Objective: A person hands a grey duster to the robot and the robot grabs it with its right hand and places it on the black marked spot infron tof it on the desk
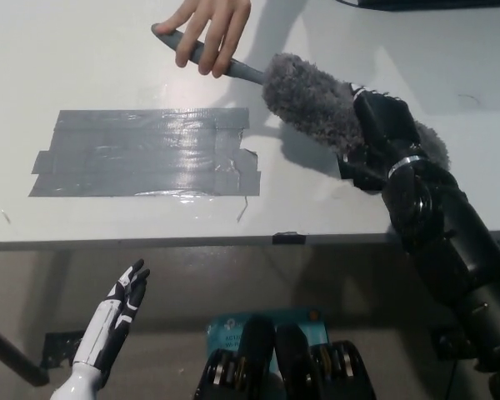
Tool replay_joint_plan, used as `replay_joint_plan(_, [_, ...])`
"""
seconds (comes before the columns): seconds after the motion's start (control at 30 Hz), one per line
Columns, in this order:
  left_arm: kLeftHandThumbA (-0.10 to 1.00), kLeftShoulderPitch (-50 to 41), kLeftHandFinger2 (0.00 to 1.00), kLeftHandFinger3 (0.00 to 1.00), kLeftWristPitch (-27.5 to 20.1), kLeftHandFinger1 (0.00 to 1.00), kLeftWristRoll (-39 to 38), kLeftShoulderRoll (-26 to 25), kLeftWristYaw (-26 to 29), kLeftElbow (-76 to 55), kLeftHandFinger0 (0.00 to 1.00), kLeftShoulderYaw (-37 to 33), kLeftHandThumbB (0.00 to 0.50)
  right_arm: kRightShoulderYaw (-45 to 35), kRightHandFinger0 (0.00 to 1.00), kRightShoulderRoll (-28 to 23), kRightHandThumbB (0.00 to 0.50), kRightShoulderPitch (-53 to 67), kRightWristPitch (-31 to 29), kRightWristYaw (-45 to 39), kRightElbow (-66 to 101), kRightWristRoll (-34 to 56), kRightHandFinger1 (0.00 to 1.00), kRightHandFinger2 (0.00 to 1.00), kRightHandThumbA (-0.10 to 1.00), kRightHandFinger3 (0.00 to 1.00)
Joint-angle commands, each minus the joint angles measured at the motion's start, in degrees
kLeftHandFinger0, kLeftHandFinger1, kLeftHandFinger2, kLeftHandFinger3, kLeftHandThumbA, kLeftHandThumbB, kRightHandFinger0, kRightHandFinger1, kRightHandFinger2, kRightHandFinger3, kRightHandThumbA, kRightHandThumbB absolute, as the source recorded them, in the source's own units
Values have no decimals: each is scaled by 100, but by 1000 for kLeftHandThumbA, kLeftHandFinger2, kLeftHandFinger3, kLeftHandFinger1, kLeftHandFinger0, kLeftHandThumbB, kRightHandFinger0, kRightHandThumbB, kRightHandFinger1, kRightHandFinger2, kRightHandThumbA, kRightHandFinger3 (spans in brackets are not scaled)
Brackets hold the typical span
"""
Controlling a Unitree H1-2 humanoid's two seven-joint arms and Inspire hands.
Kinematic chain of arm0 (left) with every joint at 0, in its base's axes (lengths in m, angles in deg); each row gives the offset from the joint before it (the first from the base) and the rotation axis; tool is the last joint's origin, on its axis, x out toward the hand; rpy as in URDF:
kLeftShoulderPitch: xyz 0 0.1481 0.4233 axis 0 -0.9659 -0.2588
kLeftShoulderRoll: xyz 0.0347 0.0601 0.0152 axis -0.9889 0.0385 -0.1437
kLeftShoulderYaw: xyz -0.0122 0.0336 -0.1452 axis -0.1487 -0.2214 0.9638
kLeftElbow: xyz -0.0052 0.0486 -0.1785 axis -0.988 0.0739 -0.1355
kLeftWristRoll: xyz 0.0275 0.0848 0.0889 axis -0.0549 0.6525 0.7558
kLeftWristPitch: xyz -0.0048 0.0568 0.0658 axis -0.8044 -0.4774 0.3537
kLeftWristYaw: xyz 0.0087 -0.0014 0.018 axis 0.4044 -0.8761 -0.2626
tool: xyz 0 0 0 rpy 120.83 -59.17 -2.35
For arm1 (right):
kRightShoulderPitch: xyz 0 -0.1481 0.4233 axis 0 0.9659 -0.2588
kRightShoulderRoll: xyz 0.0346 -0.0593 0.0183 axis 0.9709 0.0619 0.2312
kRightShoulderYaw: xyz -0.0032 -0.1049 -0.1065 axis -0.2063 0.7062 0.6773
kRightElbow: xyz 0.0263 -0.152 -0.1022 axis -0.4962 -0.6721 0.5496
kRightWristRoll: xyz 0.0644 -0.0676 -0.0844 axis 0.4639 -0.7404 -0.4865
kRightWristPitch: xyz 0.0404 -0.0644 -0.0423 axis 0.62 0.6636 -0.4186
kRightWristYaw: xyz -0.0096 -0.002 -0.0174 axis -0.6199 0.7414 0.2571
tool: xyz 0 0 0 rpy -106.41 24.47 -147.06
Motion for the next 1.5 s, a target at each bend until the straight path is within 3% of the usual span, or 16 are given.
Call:
replay_joint_plan(0.0, [973, 106, 1000, 1000, -109, 1000, 84, -97, -76, -175, 1000, -23, 95, -199, 2, 15, 192, -607, -890, 2066, 132, -242, 489, 884, -100, 972])
replay_joint_plan(0.23, [975, 96, 1000, 1000, -145, 1000, 137, -114, -82, -168, 1000, -54, 89, -272, 35, -112, 193, -390, -1039, 1702, 630, 27, 565, 931, -100, 1000])
replay_joint_plan(0.4, [972, 124, 1000, 1000, -174, 1000, 131, -125, -102, -148, 1000, -65, 89, -337, 14, -282, 191, -425, -983, 1121, 885, 227, 541, 901, -100, 1000])
replay_joint_plan(0.43, [971, 142, 1000, 1000, -163, 1000, 126, -133, -109, -144, 1000, -60, 87, -323, 2, -389, 167, -484, -900, 770, 955, 298, 526, 886, -100, 1000])
replay_joint_plan(0.5, [969, 164, 1000, 1000, -189, 1000, 134, -144, -112, -121, 1000, -66, 86, -322, 2, -519, 171, -556, -948, 476, 936, 428, 528, 881, -100, 1000])
replay_joint_plan(0.6, [970, 161, 1000, 1000, -94, 1000, 115, -148, -136, -164, 1000, -71, 94, -232, 97, -837, 145, -746, -754, -377, 844, 621, 632, 959, -100, 1000])
replay_joint_plan(0.97, [968, 153, 1000, 1000, -143, 1000, 105, -178, -168, -135, 1000, -33, 91, 237, 113, -1388, 178, -1223, -990, -1325, -465, 661, 618, 970, -100, 1000])
replay_joint_plan(1.0, [966, 156, 1000, 1000, -156, 1000, 108, -183, -173, -132, 1000, -38, 82, 321, 200, -1429, 203, -1252, -819, -1636, -490, 655, 668, 993, -100, 1000])
replay_joint_plan(1.03, [965, 156, 1000, 1000, -158, 1000, 108, -183, -174, -131, 1000, -38, 82, 337, 206, -1435, 201, -1259, -803, -1671, -497, 661, 660, 974, -100, 997])
replay_joint_plan(1.07, [964, 160, 1000, 1000, -172, 1000, 100, -181, -178, -113, 1000, -37, 80, 414, 394, -1471, 250, -1330, -618, -2158, -525, 737, 759, 1000, 81, 1000])
replay_joint_plan(1.1, [963, 171, 1000, 1000, -176, 1000, 124, -165, -164, -105, 1000, -48, 80, 462, 995, -1535, 383, -1415, -380, -2846, -490, 917, 1000, 1000, 419, 1000])
replay_joint_plan(1.17, [959, 131, 1000, 1000, -209, 1000, 140, -151, -155, -104, 1000, -62, 76, 545, 1000, -1631, 480, -1625, 29, -4384, -607, 1420, 1000, 1000, 529, 1000])
replay_joint_plan(1.2, [958, 125, 1000, 1000, -200, 1000, 143, -142, -150, -110, 1000, -64, 76, 560, 1000, -1636, 498, -1639, 48, -4451, -612, 1417, 1000, 1000, 546, 1000])
replay_joint_plan(1.47, [957, 148, 1000, 1000, -97, 1000, 131, -145, -168, -174, 1000, -57, 82, 416, 1000, -1758, 500, -1785, 401, -5697, -136, 2188, 1000, 1000, 648, 1000])
